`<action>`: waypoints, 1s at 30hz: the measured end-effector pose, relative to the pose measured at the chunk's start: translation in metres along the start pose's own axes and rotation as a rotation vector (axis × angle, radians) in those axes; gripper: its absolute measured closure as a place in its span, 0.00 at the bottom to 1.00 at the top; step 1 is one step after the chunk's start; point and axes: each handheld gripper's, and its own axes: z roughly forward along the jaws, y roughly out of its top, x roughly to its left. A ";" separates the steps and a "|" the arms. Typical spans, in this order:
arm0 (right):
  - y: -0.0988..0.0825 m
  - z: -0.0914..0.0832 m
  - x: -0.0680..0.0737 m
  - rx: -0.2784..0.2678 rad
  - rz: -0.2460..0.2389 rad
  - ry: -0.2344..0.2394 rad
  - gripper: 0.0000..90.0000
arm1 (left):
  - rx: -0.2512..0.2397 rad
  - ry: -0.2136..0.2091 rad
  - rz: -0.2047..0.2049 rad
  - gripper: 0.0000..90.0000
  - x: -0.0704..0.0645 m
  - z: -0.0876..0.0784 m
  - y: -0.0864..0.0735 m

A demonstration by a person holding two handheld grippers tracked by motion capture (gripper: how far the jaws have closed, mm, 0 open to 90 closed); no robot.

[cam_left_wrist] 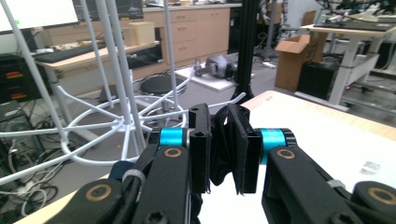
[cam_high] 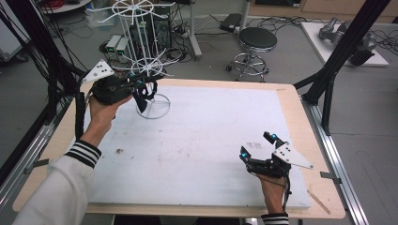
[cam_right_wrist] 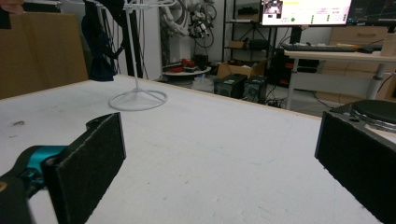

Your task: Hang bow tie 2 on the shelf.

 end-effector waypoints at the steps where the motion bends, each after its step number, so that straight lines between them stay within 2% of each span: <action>1: 0.000 0.000 0.000 -0.001 0.000 0.000 0.01 | 0.001 0.004 0.001 0.88 0.000 0.000 0.000; 8: 0.000 0.002 0.000 0.004 0.003 0.001 0.01 | 0.004 0.020 -0.007 0.86 0.001 0.004 0.000; 12: -0.001 0.002 -0.001 0.002 -0.003 -0.002 0.01 | 0.009 0.027 -0.012 0.72 -0.001 0.005 0.000; 16: 0.000 0.001 0.000 0.004 -0.001 0.001 0.01 | -0.010 0.021 0.016 0.51 -0.003 0.003 0.002; 18: 0.000 0.001 0.000 0.005 -0.001 -0.001 0.01 | -0.025 0.018 0.018 0.39 -0.004 0.002 0.003; 21: 0.001 -0.001 0.001 0.000 -0.001 0.000 0.01 | -0.036 0.009 0.019 0.28 -0.003 -0.001 0.004; 25: 0.001 -0.003 0.001 -0.003 -0.004 -0.006 0.01 | -0.045 0.009 0.029 0.25 -0.003 -0.004 0.005; 30: 0.003 -0.008 0.003 -0.005 0.003 -0.015 0.01 | -0.068 -0.018 0.048 0.19 -0.006 -0.012 0.004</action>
